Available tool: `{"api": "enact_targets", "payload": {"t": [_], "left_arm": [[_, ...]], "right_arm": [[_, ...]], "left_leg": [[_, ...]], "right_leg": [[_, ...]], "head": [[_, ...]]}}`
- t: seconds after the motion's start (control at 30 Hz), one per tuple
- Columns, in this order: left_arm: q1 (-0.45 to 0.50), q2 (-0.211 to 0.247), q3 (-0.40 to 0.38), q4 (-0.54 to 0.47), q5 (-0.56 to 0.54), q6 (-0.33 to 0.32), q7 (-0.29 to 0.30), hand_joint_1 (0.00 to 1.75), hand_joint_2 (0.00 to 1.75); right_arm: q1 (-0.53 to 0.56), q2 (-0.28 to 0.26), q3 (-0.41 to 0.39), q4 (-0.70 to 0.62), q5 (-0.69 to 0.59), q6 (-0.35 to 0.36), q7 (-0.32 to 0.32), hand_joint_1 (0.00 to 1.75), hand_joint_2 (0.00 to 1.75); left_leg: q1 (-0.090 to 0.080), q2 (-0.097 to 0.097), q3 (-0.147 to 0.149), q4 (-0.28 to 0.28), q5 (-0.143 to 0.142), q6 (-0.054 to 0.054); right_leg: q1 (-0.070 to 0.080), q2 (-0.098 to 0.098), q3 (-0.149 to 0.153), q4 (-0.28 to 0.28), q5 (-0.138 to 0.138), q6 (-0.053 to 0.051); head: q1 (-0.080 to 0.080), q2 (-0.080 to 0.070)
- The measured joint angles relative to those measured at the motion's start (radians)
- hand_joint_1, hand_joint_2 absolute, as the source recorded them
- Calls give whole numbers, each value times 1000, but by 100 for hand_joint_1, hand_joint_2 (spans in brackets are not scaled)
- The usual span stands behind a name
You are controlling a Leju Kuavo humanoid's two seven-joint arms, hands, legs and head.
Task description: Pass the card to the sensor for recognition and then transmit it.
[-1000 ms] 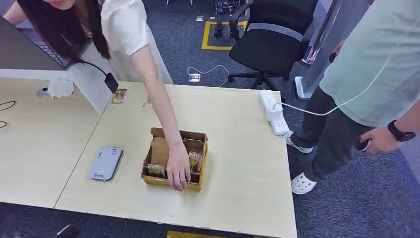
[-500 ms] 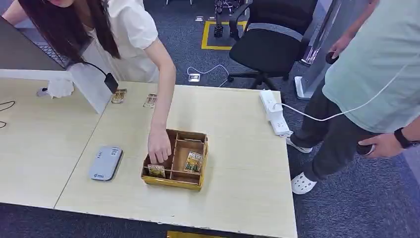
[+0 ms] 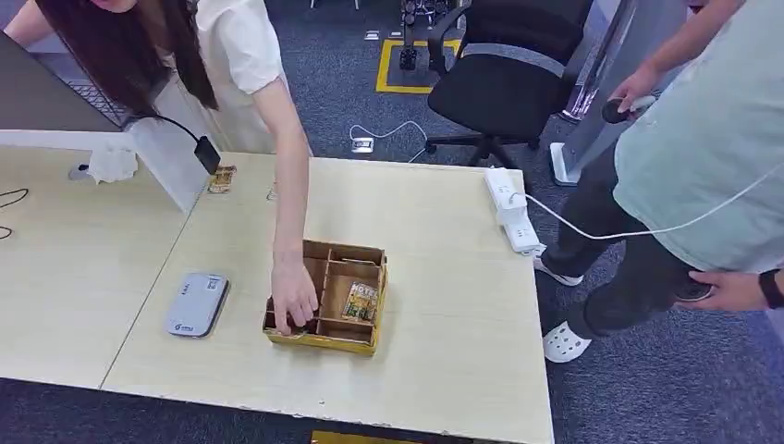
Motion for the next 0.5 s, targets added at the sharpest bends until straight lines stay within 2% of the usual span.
{"api": "enact_targets", "payload": {"t": [0.03, 0.07, 0.1, 0.13, 0.27, 0.3, 0.33, 0.37, 0.5], "left_arm": [[-2, 5, -10, 15, 19, 9, -2, 0, 175], [-4, 10, -21, 31, 37, 18, -6, 0, 175], [-5, 16, -32, 47, 57, 26, -7, 0, 175], [-7, 21, -42, 65, 78, 36, -8, 0, 0], [-10, 43, -87, 123, 153, 68, -16, 0, 0], [-11, 50, -100, 140, 175, 79, -19, 0, 175], [-12, 56, -111, 154, 194, 88, -21, 0, 175], [-14, 61, -122, 167, 211, 93, -23, 0, 0], [-20, 85, -165, 230, 288, 130, -30, 0, 0]], "right_arm": [[-3, -3, 8, 15, -19, -6, -2, 0, 175], [-6, -6, 17, 29, -37, -13, -2, 0, 0], [-9, -9, 26, 45, -55, -21, -2, 0, 0], [-11, -14, 36, 61, -76, -28, -3, 0, 0], [-21, -32, 72, 121, -149, -56, -6, 0, 0], [-24, -37, 84, 138, -167, -62, -6, 0, 0], [-26, -42, 93, 152, -188, -70, -8, 0, 0], [-28, -46, 101, 165, -205, -75, -9, 0, 0], [-38, -70, 141, 228, -281, -105, -15, 0, 0]], "left_leg": [[0, 0, 0, 0, 0, 0], [0, 0, 0, 0, 0, 0], [0, 0, 0, 0, 0, 0], [0, 0, 0, 0, 0, 0], [0, 0, 0, 0, 0, 0], [0, 0, 0, 0, 0, 0], [0, 0, 0, 0, 0, 0], [0, 0, 0, 0, 0, 0], [0, 0, 0, 0, 0, 0]], "right_leg": [[0, 0, 0, 0, 0, 0], [0, 0, 0, 0, 0, 0], [0, 0, 0, 0, 0, 0], [0, 0, 0, 0, 0, 0], [0, 0, 0, 0, 0, 0], [0, 0, 0, 0, 0, 0], [0, 0, 0, 0, 0, 0], [0, 0, 0, 0, 0, 0], [0, 0, 0, 0, 0, 0]], "head": [[0, 0], [0, 0], [0, 0], [0, 0], [0, 0], [0, 0], [0, 0], [0, 0], [0, 0]]}}
